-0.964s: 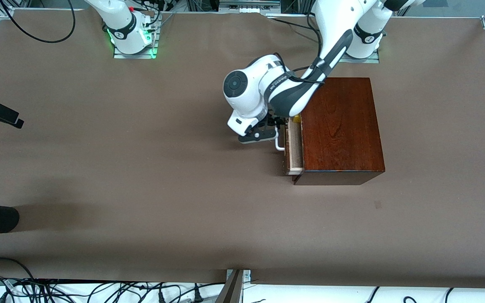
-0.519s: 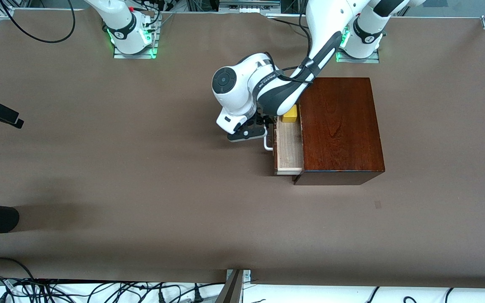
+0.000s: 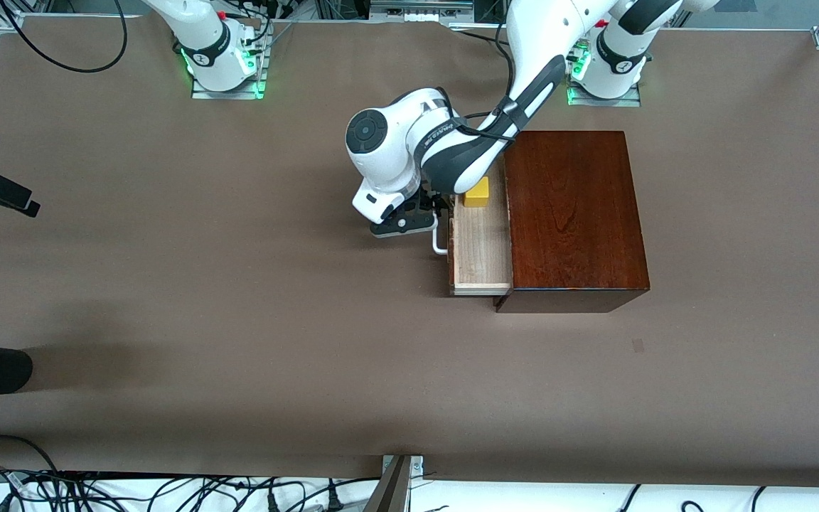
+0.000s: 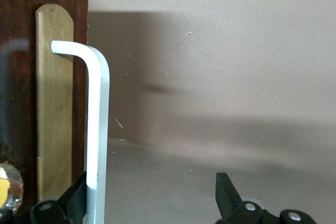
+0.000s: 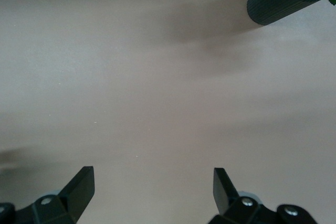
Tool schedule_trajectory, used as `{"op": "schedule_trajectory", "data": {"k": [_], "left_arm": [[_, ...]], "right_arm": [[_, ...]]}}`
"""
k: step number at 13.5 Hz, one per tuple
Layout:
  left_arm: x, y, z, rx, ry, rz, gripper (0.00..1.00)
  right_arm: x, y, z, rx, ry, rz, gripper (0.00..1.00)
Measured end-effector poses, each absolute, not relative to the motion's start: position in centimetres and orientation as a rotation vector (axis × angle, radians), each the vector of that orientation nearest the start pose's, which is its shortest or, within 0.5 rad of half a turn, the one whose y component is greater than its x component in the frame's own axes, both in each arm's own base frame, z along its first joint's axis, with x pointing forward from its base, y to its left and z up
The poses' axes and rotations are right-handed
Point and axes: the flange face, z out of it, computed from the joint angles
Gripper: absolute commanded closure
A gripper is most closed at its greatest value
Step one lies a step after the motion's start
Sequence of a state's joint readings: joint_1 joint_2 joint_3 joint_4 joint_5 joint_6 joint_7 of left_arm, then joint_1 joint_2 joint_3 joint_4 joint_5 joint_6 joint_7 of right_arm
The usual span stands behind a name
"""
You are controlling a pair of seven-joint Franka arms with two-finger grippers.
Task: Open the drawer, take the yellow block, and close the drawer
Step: 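Pull the drawer handle outward with the left gripper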
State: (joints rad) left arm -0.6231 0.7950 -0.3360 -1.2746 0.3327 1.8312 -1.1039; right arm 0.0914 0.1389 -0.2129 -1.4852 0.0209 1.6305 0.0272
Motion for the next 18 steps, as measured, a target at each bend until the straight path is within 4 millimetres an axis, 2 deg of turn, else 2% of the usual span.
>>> {"op": "schedule_trajectory", "data": {"k": [11, 18], "left_arm": [[47.3, -56.1, 28.0, -2.997, -0.11, 0.014, 0.0], [47.3, -56.4, 28.1, -3.012, -0.109, 0.004, 0.0]], "right_arm": [[59.8, -6.2, 59.2, -3.142, 0.231, -0.017, 0.0], [59.8, -6.2, 59.2, -3.142, 0.232, -0.017, 0.0]]}}
